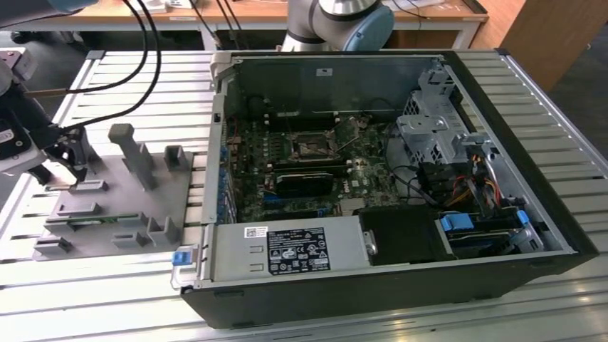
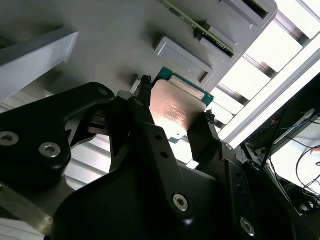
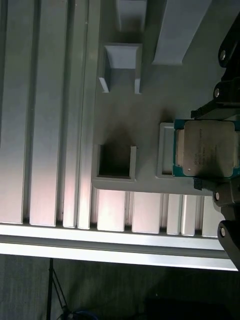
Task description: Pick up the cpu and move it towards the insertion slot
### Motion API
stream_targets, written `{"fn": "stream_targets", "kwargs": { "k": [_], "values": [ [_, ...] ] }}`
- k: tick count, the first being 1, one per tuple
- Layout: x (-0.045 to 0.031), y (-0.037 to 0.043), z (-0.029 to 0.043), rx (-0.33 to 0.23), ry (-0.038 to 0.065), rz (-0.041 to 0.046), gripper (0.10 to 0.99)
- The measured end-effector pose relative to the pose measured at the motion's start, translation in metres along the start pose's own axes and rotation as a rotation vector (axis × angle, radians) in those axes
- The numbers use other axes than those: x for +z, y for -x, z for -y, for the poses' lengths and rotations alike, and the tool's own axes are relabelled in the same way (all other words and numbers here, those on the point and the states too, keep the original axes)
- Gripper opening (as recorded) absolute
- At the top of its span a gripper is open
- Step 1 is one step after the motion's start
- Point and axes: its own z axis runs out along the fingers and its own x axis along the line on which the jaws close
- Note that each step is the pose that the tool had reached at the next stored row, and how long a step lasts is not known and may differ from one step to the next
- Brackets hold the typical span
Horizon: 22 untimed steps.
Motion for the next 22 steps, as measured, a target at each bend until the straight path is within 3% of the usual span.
{"fn": "stream_targets", "kwargs": {
  "k": [22],
  "values": [
    [-0.0214, -0.0001, -0.0018, 0.0, 0.0, -0.0001, 0.541]
  ]
}}
